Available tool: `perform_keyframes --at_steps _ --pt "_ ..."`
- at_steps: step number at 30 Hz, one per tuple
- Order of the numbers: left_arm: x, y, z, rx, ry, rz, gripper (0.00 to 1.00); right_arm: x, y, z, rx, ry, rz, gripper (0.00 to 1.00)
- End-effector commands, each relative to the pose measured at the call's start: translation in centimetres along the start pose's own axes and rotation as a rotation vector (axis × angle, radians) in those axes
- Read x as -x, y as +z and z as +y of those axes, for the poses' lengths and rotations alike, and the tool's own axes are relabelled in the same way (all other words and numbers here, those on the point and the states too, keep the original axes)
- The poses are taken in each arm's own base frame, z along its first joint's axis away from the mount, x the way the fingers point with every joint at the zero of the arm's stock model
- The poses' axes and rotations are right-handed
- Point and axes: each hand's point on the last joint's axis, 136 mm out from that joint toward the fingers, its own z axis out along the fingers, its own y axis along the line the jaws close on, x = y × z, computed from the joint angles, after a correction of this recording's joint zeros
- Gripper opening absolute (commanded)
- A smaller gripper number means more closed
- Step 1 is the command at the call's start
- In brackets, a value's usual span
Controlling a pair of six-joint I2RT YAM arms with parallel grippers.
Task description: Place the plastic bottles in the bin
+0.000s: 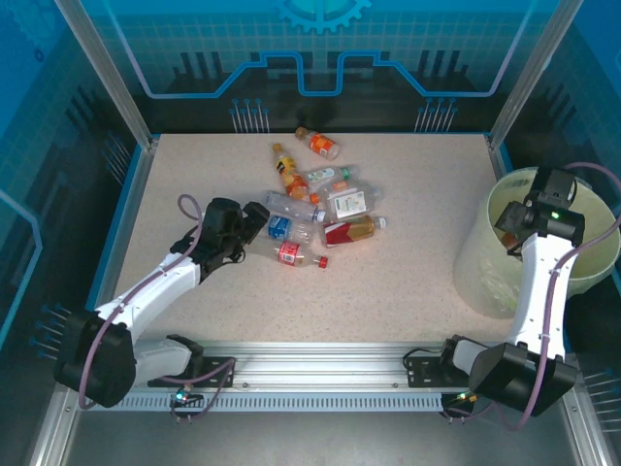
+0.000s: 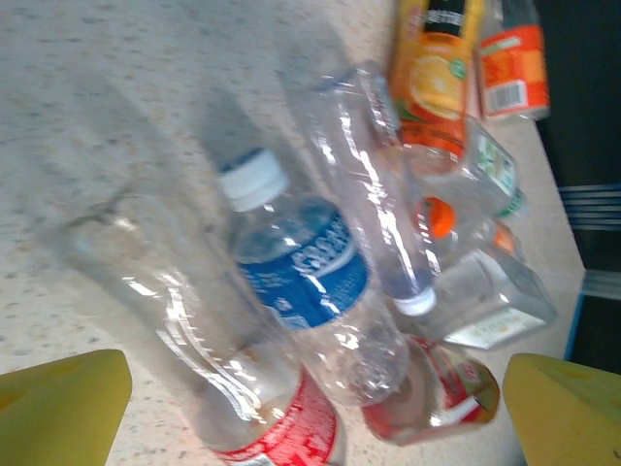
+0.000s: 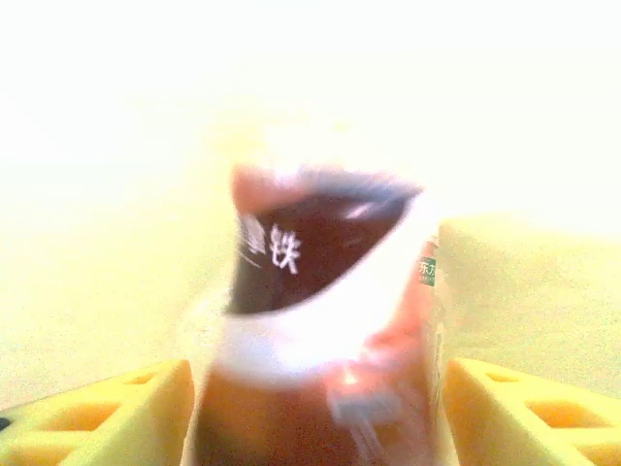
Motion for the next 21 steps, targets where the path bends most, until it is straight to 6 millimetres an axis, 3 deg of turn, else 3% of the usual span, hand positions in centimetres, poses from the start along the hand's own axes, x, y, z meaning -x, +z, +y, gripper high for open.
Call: perform_keyframes --at_steps 1,12,21 --pt "0.0 -0.2 2.2 0.068 -0.036 -0.004 0.99 0.3 -0.8 0.1 0.021 0.025 -0.031 0.73" --pt "-0.1 0.4 2.8 0.092 -0.053 0.011 0.99 1.4 -2.9 0.2 0.053 0.037 -0.123 0.81" --pt "0.0 0.7 3.1 0.103 -0.062 0.018 0.99 2.8 -8.0 0.9 0.139 0.045 -0.294 0.88"
